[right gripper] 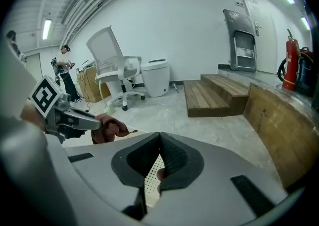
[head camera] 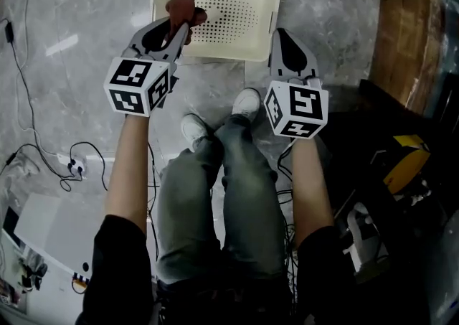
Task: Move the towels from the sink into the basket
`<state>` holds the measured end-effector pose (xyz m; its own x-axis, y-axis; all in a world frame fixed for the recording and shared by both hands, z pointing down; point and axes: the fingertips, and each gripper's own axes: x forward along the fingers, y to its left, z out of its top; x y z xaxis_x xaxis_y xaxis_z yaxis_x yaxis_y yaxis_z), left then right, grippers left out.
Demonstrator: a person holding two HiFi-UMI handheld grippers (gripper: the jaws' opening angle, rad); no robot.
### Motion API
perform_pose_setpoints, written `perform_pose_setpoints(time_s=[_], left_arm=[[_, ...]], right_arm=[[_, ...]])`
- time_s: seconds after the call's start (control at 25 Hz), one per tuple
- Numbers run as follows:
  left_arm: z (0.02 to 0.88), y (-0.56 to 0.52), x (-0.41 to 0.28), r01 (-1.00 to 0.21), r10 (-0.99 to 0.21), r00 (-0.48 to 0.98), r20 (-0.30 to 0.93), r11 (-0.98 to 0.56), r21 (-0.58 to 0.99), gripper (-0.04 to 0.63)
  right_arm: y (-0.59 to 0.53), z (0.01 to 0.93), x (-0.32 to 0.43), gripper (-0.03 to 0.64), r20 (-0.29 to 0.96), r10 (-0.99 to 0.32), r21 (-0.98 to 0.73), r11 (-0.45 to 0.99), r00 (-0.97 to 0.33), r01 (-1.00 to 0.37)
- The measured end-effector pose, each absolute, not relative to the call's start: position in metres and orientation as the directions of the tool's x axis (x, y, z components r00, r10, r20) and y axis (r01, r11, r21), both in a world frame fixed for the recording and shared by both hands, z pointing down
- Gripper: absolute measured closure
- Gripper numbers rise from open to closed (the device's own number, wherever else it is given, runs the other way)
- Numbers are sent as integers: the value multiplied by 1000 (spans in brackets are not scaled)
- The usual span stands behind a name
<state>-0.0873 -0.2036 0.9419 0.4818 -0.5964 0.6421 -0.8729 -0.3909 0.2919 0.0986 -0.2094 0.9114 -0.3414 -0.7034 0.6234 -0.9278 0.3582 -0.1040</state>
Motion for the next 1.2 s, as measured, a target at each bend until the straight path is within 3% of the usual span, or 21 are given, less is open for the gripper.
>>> perform_pose_setpoints(time_s=[0.44,0.52,0.6,0.84,1.08,1.2], left_arm=[[1037,-206,-92,-881,-575,460,676,-390,267,494],[1046,-205,-91,-880,-563,460,686,-395,266,461],[1052,-204,-91,-878,-552,457,698,-405,254,377],[1057,-205,-90,-880,-545,458,703,-391,270,316],[1048,-208,-94,-886,-569,451,688,-379,267,321],[1033,-205,-97,-889,-577,448,682,-369,271,378]], right_arm=[[-216,993,95,601,632,-689,-108,375,-355,-921],[-216,998,95,601,634,-687,-108,378,-357,-920],[-217,1001,96,601,634,-687,-105,379,-356,-919],[-222,1002,97,601,632,-686,-107,383,-360,-918],[-226,995,96,601,627,-689,-100,392,-364,-915],[-222,982,96,601,625,-689,-101,394,-366,-914]])
